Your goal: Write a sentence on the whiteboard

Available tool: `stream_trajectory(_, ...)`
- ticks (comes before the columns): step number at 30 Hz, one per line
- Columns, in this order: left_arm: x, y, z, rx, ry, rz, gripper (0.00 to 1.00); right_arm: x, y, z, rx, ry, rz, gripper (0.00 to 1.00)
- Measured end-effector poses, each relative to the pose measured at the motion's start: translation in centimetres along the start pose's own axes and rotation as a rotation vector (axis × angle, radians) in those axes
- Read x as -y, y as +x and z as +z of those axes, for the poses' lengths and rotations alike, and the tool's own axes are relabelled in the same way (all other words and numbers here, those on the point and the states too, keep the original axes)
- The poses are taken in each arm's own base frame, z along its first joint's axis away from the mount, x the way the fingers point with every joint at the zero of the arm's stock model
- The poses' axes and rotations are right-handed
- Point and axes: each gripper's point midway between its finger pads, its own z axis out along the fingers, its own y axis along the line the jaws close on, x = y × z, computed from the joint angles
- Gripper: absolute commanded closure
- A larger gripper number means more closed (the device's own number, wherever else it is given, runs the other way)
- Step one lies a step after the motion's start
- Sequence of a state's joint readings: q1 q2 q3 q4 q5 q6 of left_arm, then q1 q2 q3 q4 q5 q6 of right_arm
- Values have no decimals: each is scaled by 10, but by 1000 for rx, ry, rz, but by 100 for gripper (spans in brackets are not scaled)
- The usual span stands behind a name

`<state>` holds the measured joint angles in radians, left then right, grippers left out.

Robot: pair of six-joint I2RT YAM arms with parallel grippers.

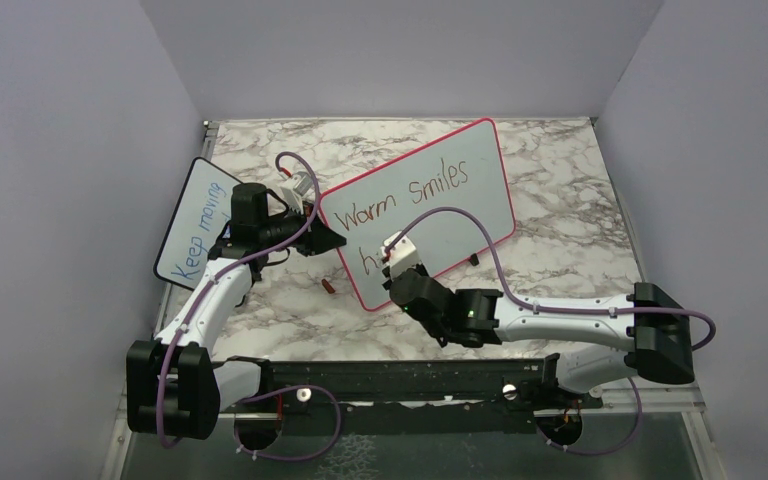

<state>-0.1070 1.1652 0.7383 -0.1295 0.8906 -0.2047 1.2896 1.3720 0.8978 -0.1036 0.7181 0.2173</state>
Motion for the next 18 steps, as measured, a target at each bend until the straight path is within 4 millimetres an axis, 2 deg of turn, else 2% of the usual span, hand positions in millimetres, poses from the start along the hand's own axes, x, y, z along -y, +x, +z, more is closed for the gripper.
stream_trajectory(18,0,0,0,0,0,0,100,8,-9,2,38,44,-3,100)
